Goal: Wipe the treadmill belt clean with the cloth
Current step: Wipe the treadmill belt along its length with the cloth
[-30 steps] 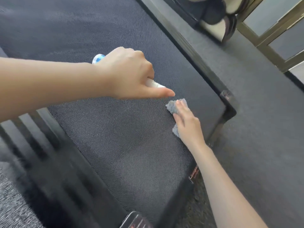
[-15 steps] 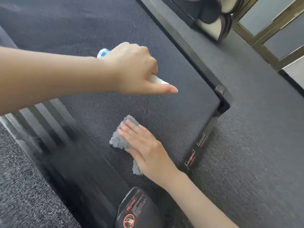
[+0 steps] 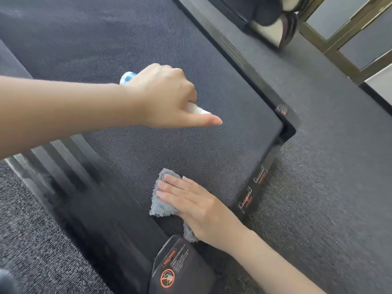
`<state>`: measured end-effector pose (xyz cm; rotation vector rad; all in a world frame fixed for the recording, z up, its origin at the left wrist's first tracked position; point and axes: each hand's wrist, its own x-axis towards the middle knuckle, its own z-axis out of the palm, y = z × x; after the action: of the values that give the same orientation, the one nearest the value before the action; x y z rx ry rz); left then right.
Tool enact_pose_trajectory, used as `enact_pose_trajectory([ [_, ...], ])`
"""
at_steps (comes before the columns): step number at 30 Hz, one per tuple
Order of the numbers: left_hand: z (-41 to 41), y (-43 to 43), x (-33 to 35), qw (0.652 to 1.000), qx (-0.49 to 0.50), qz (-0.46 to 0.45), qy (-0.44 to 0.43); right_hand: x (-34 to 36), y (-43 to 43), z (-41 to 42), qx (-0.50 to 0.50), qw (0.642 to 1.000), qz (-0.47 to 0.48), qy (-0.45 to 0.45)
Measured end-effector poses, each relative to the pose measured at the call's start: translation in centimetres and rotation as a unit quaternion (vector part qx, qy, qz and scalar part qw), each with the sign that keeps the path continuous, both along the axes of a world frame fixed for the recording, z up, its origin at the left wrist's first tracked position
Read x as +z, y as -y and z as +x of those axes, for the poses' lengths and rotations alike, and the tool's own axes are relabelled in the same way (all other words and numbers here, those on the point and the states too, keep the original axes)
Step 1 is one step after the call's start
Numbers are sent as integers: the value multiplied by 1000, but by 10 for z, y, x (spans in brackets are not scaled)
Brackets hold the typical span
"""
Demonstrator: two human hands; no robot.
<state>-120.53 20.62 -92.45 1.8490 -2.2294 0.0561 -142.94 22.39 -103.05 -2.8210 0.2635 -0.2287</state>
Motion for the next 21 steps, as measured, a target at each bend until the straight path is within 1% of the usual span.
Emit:
enact_pose_trajectory([
  [9, -3, 6, -8, 1000, 1, 10, -9, -4, 35, -11, -68, 997, -45, -5],
  [13, -3, 9, -13, 1000, 4, 10, -9, -3, 72, -25, -124, 992, -21, 10],
  [17, -6, 13, -15, 1000, 11, 20, -10, 0, 117, -42, -185, 983, 2, -1],
  [21, -9, 20, -17, 999, 17, 37, -18, -1, 149, -50, -223, 974, 27, 16],
])
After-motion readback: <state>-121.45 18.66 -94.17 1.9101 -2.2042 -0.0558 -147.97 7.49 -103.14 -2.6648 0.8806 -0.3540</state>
